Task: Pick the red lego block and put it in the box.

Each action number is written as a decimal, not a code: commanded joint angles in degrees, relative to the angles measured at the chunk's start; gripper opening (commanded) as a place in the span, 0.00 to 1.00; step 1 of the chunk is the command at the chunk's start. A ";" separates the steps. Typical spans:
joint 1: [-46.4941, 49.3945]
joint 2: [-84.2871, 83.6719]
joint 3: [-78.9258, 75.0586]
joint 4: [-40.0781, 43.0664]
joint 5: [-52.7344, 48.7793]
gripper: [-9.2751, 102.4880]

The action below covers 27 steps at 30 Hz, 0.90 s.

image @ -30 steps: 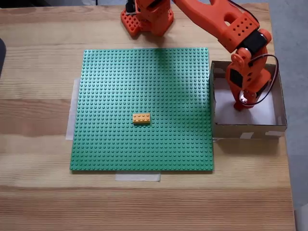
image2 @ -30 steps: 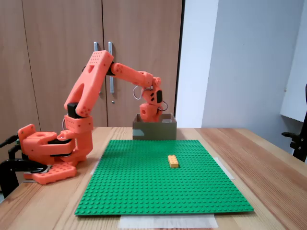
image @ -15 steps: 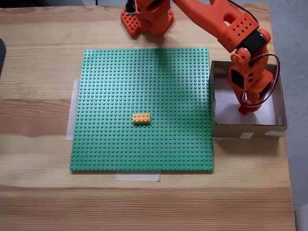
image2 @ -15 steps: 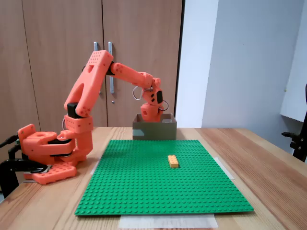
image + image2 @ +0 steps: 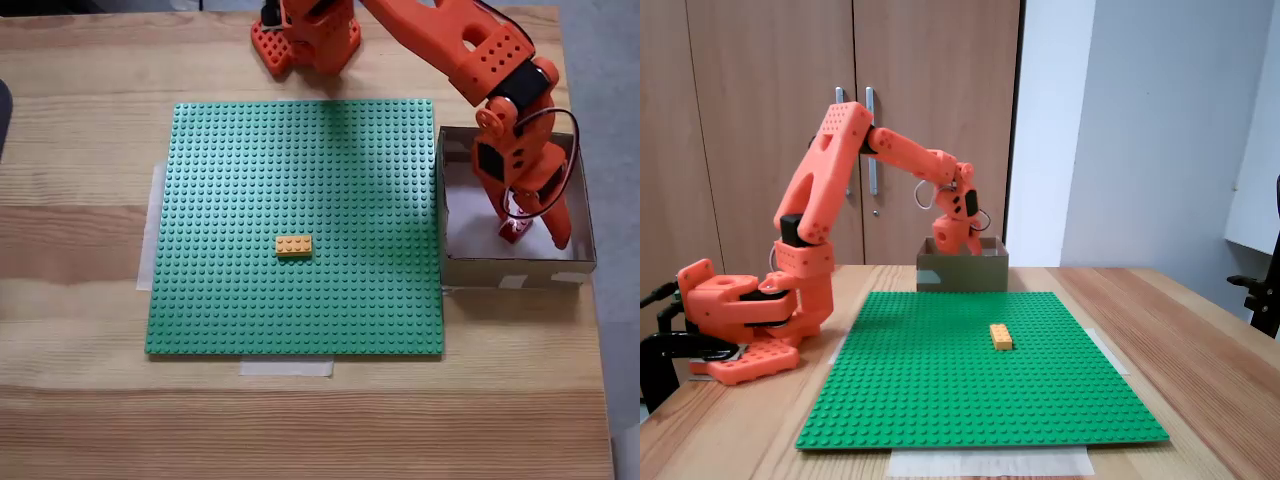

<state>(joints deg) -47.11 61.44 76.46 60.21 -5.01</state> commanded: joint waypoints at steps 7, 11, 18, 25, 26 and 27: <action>0.35 19.69 5.62 -3.87 -0.79 0.39; 0.70 26.37 7.21 -3.43 -1.23 0.39; 4.83 38.32 13.01 -3.96 -1.76 0.38; 10.02 48.25 17.67 -1.93 -2.02 0.38; 10.72 49.48 18.19 -1.67 -2.02 0.38; 11.60 50.71 18.90 -1.67 -1.67 0.38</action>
<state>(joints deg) -37.35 107.40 95.01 58.10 -7.29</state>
